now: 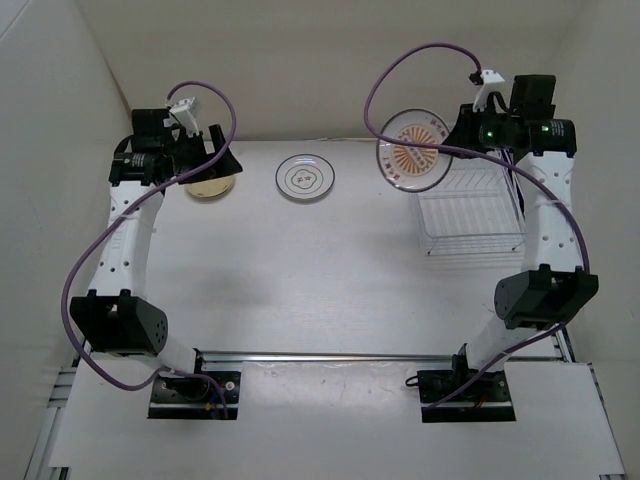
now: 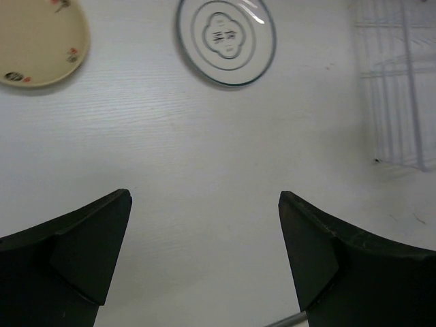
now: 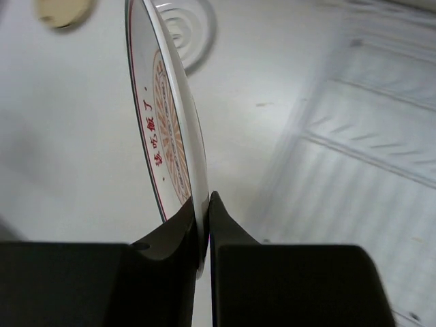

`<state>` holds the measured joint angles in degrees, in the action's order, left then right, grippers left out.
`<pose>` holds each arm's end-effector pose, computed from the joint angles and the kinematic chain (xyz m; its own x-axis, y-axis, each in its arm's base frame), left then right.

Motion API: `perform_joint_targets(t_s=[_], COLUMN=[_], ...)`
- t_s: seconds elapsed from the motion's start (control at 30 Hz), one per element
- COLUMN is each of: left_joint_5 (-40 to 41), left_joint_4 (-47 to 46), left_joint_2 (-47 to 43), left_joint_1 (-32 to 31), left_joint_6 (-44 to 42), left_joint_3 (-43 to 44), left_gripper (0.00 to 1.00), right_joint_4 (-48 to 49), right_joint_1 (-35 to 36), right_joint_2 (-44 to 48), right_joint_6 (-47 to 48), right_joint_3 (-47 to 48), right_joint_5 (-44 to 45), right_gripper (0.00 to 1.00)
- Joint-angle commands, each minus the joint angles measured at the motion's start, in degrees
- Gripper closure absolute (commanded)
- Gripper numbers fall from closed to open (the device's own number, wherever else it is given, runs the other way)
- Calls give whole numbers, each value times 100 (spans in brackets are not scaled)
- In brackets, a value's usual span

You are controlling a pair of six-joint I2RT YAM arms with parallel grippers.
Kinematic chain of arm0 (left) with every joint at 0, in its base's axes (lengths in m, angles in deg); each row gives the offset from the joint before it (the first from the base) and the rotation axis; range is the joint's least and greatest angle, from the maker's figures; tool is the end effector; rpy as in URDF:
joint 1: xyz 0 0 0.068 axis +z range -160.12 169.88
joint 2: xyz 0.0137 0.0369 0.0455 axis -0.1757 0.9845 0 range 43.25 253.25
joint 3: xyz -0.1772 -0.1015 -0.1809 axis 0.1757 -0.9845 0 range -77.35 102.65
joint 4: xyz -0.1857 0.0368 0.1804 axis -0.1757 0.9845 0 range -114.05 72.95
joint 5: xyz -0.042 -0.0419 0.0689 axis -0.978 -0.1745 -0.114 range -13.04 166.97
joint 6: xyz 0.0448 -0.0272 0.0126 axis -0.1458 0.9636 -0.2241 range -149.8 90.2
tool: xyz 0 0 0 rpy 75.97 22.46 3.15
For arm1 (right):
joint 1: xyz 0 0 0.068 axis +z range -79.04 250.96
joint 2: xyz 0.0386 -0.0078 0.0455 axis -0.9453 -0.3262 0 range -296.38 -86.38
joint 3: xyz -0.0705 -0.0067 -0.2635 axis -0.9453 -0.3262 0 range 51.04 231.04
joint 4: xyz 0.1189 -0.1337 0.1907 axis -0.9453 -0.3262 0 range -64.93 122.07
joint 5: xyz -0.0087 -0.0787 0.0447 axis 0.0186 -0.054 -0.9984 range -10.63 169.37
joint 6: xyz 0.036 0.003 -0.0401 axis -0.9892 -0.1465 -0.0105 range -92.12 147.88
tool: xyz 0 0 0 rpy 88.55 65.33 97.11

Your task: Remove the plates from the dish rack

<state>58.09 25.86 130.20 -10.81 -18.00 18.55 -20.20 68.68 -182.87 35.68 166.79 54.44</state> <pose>0.3198 -0.0152 0.4039 -0.6940 -0.1851 -0.6958 0.1163 0.9249 -0.3620 0.3508 0.0010 0.4554 -0.4962 -0.1034 -0.8620 -0.3881 0.9146 0.1137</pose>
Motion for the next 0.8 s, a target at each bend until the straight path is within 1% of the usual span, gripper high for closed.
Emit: perform_joint_targets(t_s=[0.0, 0.03, 0.07, 0.1, 0.17, 0.2, 0.3, 0.33, 0.6, 0.77], left_joint_5=[-1552, -1862, -2196, -2843, -3471, -3953, -4439, -4441, -4458, -4292], left_joint_4=[71, 71, 124, 124, 185, 255, 326, 326, 212, 212], left_joint_2=[49, 49, 102, 154, 224, 303, 479, 480, 963, 1148], left_joint_1=[-1, -1, -1, -1, -1, -1, -1, -1, -1, -1], left_joint_6=[-265, -265, -335, -335, -458, -519, -643, -643, -529, -529], left_joint_3=[263, 263, 263, 211, 140, 79, 78, 78, 140, 192], left_gripper=[0, 0, 0, 0, 0, 0, 0, 0, 0, 0], right_joint_4=[-468, -468, -416, -363, -135, -134, 6, 59, 384, 603], right_joint_1=[9, 9, 9, 9, 70, 140, 360, 473, 1212, 1432], right_joint_2=[121, 69, 69, -1, -97, -220, -537, -633, -1776, -2356], right_joint_6=[-225, -295, -296, -461, -681, -683, -735, -814, -1104, -1315], right_joint_3=[116, -24, -104, -192, -447, -447, -500, -431, 343, 747], right_joint_5=[-2260, -2662, -2814, -2955, -3367, -3439, -3580, -3711, -3765, -3887], right_gripper=[100, 100, 100, 100, 100, 100, 100, 100, 100, 100])
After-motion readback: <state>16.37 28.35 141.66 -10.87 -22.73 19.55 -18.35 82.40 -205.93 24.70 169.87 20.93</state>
